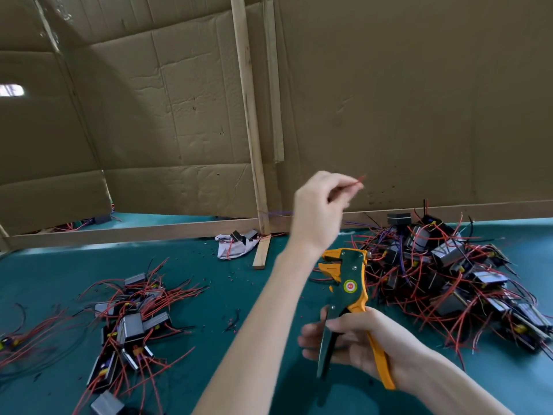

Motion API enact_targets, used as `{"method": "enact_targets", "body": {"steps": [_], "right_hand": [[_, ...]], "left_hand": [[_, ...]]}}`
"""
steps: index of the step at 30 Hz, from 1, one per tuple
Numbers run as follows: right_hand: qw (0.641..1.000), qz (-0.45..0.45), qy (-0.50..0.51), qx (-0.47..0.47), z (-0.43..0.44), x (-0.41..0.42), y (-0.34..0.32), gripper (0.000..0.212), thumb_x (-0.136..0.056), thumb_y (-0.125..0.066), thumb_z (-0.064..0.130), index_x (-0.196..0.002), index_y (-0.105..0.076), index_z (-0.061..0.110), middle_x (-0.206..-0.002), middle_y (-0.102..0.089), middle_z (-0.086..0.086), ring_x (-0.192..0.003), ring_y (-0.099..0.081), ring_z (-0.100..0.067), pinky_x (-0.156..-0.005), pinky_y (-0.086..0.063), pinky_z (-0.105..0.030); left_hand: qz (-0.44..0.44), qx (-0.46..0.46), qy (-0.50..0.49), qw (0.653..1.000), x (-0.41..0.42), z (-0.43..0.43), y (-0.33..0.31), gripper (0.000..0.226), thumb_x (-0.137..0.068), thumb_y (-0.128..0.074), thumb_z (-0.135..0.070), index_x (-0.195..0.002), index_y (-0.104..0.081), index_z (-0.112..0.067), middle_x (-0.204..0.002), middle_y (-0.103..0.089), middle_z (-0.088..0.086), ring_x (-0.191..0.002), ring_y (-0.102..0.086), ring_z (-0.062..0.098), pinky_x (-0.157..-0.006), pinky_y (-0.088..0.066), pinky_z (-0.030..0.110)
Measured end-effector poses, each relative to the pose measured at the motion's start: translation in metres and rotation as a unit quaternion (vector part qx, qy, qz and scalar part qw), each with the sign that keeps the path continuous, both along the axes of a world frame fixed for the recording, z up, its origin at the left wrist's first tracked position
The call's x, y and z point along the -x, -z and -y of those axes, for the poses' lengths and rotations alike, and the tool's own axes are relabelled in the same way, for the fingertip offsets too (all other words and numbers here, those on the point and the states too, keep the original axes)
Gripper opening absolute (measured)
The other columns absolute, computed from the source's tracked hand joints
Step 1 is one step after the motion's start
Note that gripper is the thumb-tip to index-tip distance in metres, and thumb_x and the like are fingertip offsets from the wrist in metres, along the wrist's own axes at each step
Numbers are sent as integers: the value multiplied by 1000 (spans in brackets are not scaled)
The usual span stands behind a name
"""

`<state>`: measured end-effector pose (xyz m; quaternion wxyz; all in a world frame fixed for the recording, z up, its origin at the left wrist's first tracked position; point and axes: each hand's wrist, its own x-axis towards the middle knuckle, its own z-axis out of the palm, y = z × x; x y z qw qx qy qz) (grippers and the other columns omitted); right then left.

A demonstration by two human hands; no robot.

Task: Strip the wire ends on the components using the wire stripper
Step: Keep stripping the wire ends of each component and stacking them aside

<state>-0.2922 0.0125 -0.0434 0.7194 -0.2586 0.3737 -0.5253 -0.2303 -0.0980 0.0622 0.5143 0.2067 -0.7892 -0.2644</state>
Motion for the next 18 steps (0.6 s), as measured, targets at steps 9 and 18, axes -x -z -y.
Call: {"method": "enact_targets", "body": {"steps": [9, 18], "right_hand": [[999, 14, 38, -17, 2, 8, 2, 14, -65, -61, -8, -75, -71, -9, -74, -61, -25, -58, -63, -36, -57, -58, -46], [999, -2, 48, -18, 7, 12, 6, 8, -72, -61, -4, -79, -63, -1, -74, -57, -20, -64, -59, -34, -67, -58, -47]], "left_hand": [[273, -95, 187, 939, 40, -28, 18, 44, -98, -37, 3, -125, -63, -20, -154, -33, 7, -131, -48, 24, -101, -39, 28], [506, -193, -285, 791, -148, 87, 38, 52, -99, -45, -26, -147, -32, -13, -151, -34, 18, -135, -38, 33, -109, -35, 39]]}}
